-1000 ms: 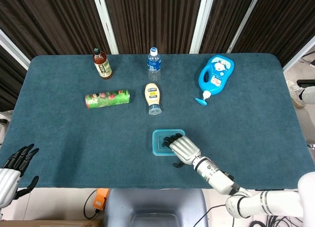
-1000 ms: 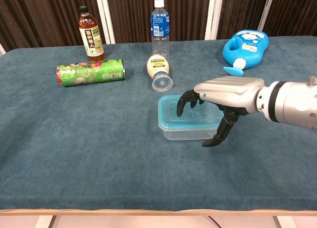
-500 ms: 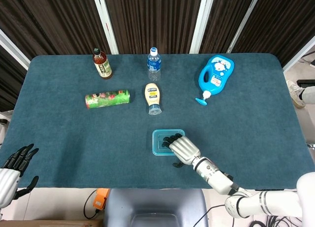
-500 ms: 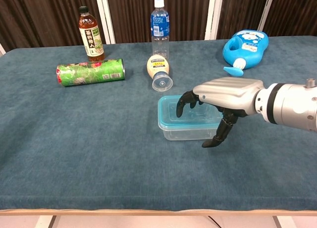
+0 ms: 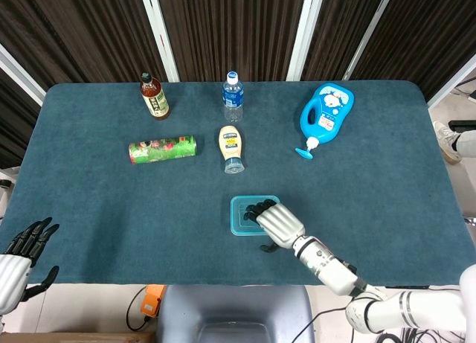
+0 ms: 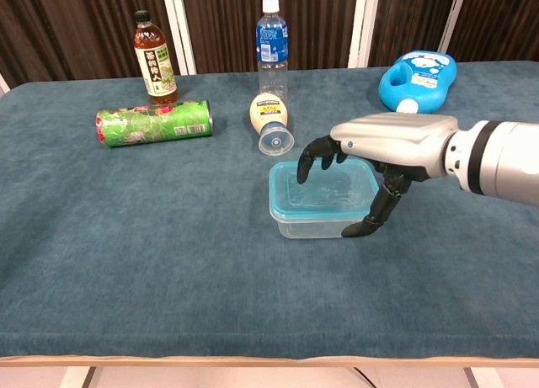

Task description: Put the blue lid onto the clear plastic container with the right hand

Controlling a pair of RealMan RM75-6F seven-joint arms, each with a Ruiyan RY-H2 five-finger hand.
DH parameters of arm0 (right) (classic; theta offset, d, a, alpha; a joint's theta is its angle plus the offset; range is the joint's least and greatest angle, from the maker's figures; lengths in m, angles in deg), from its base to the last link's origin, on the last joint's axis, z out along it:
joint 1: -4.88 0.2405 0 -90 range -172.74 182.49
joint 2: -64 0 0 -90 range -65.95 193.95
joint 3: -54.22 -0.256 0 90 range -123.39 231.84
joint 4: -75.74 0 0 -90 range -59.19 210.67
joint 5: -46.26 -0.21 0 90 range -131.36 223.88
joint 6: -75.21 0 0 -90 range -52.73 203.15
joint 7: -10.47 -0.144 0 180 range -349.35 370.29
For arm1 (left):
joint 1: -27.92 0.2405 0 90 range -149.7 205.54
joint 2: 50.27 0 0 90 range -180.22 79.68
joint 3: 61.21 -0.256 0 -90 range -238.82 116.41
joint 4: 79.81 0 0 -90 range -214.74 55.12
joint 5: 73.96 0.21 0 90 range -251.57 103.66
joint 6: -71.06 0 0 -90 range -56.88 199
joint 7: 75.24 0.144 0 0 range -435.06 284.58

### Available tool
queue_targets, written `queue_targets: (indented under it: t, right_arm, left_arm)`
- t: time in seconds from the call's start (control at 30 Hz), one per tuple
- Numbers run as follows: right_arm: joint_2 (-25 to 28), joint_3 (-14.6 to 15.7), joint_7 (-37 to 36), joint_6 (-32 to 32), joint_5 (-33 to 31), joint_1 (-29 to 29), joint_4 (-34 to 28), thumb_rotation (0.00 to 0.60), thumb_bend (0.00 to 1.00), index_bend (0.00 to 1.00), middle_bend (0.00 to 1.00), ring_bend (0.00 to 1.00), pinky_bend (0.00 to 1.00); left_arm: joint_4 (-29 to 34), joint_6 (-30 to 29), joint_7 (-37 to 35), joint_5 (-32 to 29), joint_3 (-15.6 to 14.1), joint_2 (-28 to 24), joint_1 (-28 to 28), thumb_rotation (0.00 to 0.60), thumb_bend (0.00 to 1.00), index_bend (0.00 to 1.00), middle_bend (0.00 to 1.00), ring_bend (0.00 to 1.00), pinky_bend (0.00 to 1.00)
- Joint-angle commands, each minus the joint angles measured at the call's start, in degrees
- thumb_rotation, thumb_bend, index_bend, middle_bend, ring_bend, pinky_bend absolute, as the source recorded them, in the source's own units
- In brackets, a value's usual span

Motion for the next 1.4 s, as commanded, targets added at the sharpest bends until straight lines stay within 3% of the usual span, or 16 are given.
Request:
queue_targets:
  t: [0.03, 0.57, 0.93, 1.4]
  right_arm:
    - [0.1, 0.2, -0.1, -0.3, 0.7, -0.1, -0.3, 0.6, 0.35, 0.41, 0.31, 0.28, 0.34]
    - [-1.4, -0.2, -5.9, -1.8, 3.8, -0.8, 1.4, 0.6, 0.35, 0.43, 0.31, 0.33, 0.4]
    - [-1.2, -0.2, -11.3, -3.1, 7.6, -1.1, 1.4, 0.6, 0.35, 0.37, 0.31, 0.35, 0.44]
    - [-2.6, 0.1, -12.2, -2.8, 10.3, -1.6, 2.9, 0.6, 0.35, 0.37, 0.33, 0.36, 0.45]
  left_arm:
    - [0.0, 0.1, 0.1, -0.1, 0.0, 0.0, -0.1, 0.6, 0.39, 0.0, 0.0, 0.0, 0.16]
    - [-0.1, -0.1, -0.5, -0.1, 0.1, -0.2, 0.0, 0.6, 0.39, 0.0, 0.0, 0.0, 0.16]
    - [-0.1, -0.1, -0.5, -0.2, 0.0, -0.1, 0.0, 0.6, 0.39, 0.0, 0.0, 0.0, 0.16]
    - [0.0, 0.0, -0.3, -0.3, 0.1, 0.0, 0.0, 0.6, 0.39, 0.0, 0.0, 0.0, 0.16]
